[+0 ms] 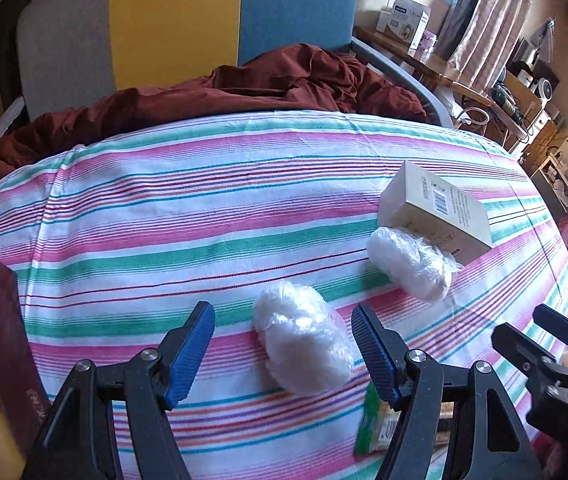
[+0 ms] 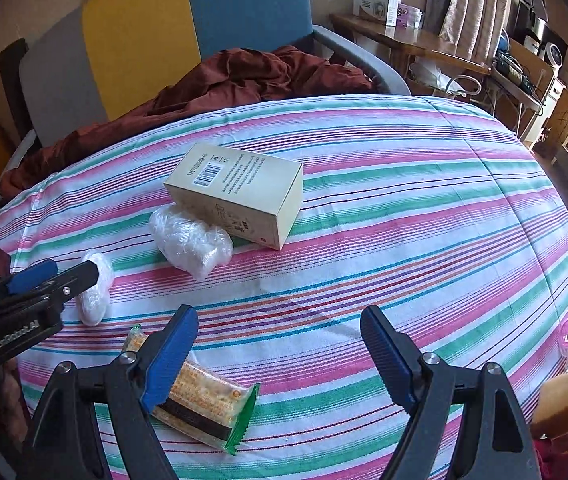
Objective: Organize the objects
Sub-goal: 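Move both grippers back toward the cracker pack and cotton balls, then grasp the wrapped cotton ball with the left gripper while the right grasps the cracker pack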
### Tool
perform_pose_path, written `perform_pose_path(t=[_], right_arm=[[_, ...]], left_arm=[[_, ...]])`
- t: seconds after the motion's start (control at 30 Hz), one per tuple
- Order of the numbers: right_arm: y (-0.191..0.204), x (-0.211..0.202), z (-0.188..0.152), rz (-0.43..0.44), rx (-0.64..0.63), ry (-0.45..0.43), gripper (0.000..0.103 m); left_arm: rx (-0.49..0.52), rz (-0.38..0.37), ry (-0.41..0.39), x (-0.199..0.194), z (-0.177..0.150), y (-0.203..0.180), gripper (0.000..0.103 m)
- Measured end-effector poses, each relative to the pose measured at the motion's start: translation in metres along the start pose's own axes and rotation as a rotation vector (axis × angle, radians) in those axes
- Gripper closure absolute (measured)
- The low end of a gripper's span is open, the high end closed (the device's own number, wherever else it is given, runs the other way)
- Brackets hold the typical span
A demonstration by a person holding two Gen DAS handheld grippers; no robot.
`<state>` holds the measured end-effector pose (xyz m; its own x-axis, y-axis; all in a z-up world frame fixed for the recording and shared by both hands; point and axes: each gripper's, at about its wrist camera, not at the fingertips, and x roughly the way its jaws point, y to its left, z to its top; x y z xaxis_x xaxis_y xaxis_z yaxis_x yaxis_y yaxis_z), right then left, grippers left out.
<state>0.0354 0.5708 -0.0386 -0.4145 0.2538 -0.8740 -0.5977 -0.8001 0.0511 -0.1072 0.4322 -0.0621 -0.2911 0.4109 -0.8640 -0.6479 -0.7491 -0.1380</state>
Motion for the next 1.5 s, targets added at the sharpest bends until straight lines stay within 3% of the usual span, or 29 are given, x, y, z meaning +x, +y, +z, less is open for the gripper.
perform_pose_path(t=[0.1,0.17,0.3,0.57,0.83,1.27,1.33,1.43,1.5], right_arm=[[-0.004,0.000,0.001,0.003,0.015,0.001,0.018],[-0.004,0.000,0.001,0.006,0.015,0.002,0.018],[-0.001,0.002,0.002,0.015,-0.001,0.006,0.018],[0.011,0.010,0.000,0.102,-0.069,0.048,0.019],[0.038,0.016,-0.010,0.189,-0.203,0.108,0.018],[0.070,0.032,-0.032,0.196,-0.380,0.199,0.012],[0.075,0.039,-0.037,0.155,-0.409,0.219,0.012],[0.083,0.043,-0.043,0.126,-0.451,0.225,0.014],[0.086,0.041,-0.044,0.141,-0.459,0.219,0.022]], left_arm=[[-0.031,-0.006,0.044,0.019,0.002,0.004,0.043],[-0.008,0.019,0.020,0.020,0.000,0.002,0.055],[0.057,0.073,-0.004,0.019,-0.009,-0.003,0.067],[0.074,0.104,0.005,0.003,-0.034,0.001,0.067],[0.130,0.106,-0.017,-0.028,-0.088,-0.004,0.067],[0.239,0.041,-0.112,-0.071,-0.173,-0.012,0.067],[0.244,0.026,-0.131,-0.074,-0.178,-0.008,0.067],[0.229,0.001,-0.137,-0.075,-0.178,-0.004,0.067],[0.232,0.002,-0.145,-0.074,-0.179,-0.005,0.066]])
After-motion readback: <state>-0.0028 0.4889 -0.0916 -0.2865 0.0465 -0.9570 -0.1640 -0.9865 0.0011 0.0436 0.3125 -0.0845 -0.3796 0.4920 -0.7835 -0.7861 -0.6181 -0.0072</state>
